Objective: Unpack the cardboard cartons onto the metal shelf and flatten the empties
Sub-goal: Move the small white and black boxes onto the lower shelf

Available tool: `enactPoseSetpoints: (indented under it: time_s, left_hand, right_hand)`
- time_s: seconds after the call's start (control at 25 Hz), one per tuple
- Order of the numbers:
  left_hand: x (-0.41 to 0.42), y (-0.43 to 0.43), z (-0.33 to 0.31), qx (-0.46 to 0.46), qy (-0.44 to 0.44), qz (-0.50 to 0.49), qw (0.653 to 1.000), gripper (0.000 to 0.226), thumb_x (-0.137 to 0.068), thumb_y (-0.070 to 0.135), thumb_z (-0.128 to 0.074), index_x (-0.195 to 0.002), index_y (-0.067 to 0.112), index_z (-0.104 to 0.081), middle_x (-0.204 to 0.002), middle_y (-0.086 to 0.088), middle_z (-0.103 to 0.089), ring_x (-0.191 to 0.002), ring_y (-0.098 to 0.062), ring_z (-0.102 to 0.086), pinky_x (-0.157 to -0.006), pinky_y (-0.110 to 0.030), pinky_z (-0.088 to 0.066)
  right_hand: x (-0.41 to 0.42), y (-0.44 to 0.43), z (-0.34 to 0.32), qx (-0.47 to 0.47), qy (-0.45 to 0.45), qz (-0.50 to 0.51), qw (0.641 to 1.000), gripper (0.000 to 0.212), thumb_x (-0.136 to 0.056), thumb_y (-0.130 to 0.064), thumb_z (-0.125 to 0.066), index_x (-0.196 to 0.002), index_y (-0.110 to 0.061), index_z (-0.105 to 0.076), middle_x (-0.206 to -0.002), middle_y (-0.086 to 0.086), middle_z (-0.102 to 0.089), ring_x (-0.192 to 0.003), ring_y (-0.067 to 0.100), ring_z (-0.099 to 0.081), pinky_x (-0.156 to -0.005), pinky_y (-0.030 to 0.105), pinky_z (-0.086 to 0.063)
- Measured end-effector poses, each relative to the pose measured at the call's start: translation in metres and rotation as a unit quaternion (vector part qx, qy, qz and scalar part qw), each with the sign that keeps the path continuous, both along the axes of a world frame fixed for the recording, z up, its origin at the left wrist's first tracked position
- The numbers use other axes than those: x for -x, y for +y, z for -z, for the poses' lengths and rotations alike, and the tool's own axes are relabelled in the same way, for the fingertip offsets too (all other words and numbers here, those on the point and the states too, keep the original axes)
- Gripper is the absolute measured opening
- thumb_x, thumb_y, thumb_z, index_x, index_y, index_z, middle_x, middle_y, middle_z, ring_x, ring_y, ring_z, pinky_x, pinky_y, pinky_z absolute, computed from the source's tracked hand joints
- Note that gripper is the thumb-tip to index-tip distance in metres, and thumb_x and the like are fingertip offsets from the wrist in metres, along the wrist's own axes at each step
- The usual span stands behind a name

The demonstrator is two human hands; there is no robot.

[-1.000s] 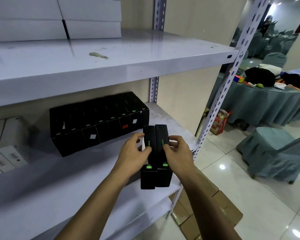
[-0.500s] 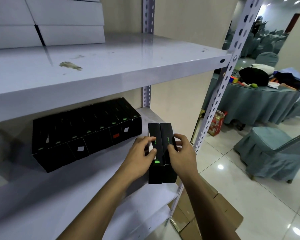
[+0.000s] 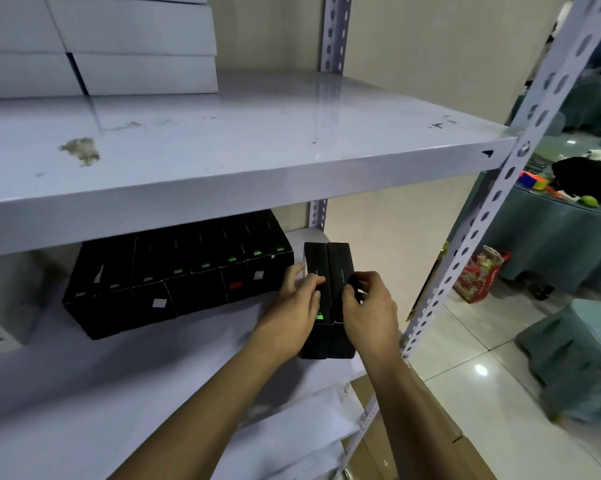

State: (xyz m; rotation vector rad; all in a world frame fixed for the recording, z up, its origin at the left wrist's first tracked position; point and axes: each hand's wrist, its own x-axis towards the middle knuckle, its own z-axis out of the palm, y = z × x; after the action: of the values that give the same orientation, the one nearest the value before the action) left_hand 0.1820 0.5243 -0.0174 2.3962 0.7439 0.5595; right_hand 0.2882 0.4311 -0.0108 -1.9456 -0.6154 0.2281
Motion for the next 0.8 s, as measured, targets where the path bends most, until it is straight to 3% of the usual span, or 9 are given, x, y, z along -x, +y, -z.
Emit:
enactPoseSetpoints:
  time_s: [0.16,0.28,0.4,0.48,0.56,0.64,0.8]
  left_hand:
    - [-0.015,0.0,0.0,-0.092,0.043,-0.042,0.994,0.039,-0.107,0.033,-0.039,-0.141,0.018,-0.049,-0.144,0.004,-0.033,-0.126,-0.018,-0.043,-0.092,-0.035,-0.052]
    - [-0.017,0.001,-0.01,-0.135,0.122,-0.033,0.983,0.055,-0.105,0.048,-0.035,-0.151,0.017,-0.038,-0.15,0.003,-0.033,-0.134,-0.021,-0.031,-0.108,-0.041,-0.041]
    - [-0.012,0.002,-0.018,-0.166,0.164,-0.013,0.972,0.074,-0.091,0.06,-0.047,-0.152,0.021,-0.035,-0.156,0.0,-0.034,-0.142,-0.024,-0.024,-0.119,-0.043,-0.024]
    - [-0.013,0.001,-0.018,-0.176,0.179,-0.017,0.968,0.076,-0.088,0.054,-0.058,-0.153,0.024,-0.032,-0.16,0.0,-0.029,-0.146,-0.026,-0.019,-0.12,-0.04,-0.015]
    - [-0.017,0.002,-0.017,-0.184,0.198,-0.034,0.962,0.075,-0.092,0.05,-0.056,-0.156,0.025,-0.026,-0.164,0.0,-0.021,-0.15,-0.026,-0.012,-0.121,-0.038,-0.009]
    - [-0.023,0.008,-0.018,-0.193,0.211,-0.048,0.957,0.074,-0.095,0.049,-0.053,-0.158,0.025,-0.022,-0.166,0.0,-0.017,-0.151,-0.027,-0.008,-0.122,-0.039,-0.006]
    - [-0.035,0.024,-0.019,-0.22,0.243,-0.054,0.943,0.072,-0.097,0.048,-0.051,-0.158,0.023,-0.023,-0.166,-0.003,-0.019,-0.152,-0.03,-0.007,-0.122,-0.04,-0.006]
  right_hand:
    - [-0.018,0.01,-0.001,-0.002,-0.013,-0.031,0.999,0.022,-0.1,-0.021,-0.053,-0.12,-0.02,-0.061,-0.101,-0.007,-0.068,-0.092,0.016,-0.066,-0.08,0.039,-0.058]
    - [-0.031,0.018,0.001,-0.007,-0.012,-0.055,0.998,0.025,-0.099,-0.018,-0.051,-0.121,-0.019,-0.063,-0.109,0.002,-0.071,-0.096,0.024,-0.067,-0.083,0.041,-0.057]
    - [-0.042,0.024,0.003,-0.009,-0.025,-0.084,0.996,0.03,-0.1,-0.018,-0.049,-0.125,-0.017,-0.064,-0.113,0.007,-0.066,-0.101,0.028,-0.063,-0.08,0.033,-0.049]
    - [-0.048,0.03,0.004,-0.007,-0.044,-0.097,0.994,0.033,-0.101,-0.016,-0.046,-0.129,-0.015,-0.063,-0.111,0.005,-0.054,-0.099,0.029,-0.058,-0.082,0.031,-0.042]
    - [-0.051,0.038,0.007,0.002,-0.085,-0.108,0.99,0.036,-0.1,-0.016,-0.045,-0.131,-0.015,-0.062,-0.11,0.006,-0.048,-0.1,0.035,-0.058,-0.088,0.037,-0.047]
    - [-0.051,0.046,0.009,-0.007,-0.103,-0.102,0.989,0.036,-0.099,-0.016,-0.047,-0.133,-0.015,-0.059,-0.111,0.011,-0.055,-0.099,0.036,-0.059,-0.091,0.045,-0.049]
    - [-0.058,0.058,0.012,-0.011,-0.101,-0.085,0.991,0.02,-0.099,-0.021,-0.047,-0.114,-0.016,-0.06,-0.104,0.008,-0.069,-0.096,0.034,-0.064,-0.085,0.047,-0.05]
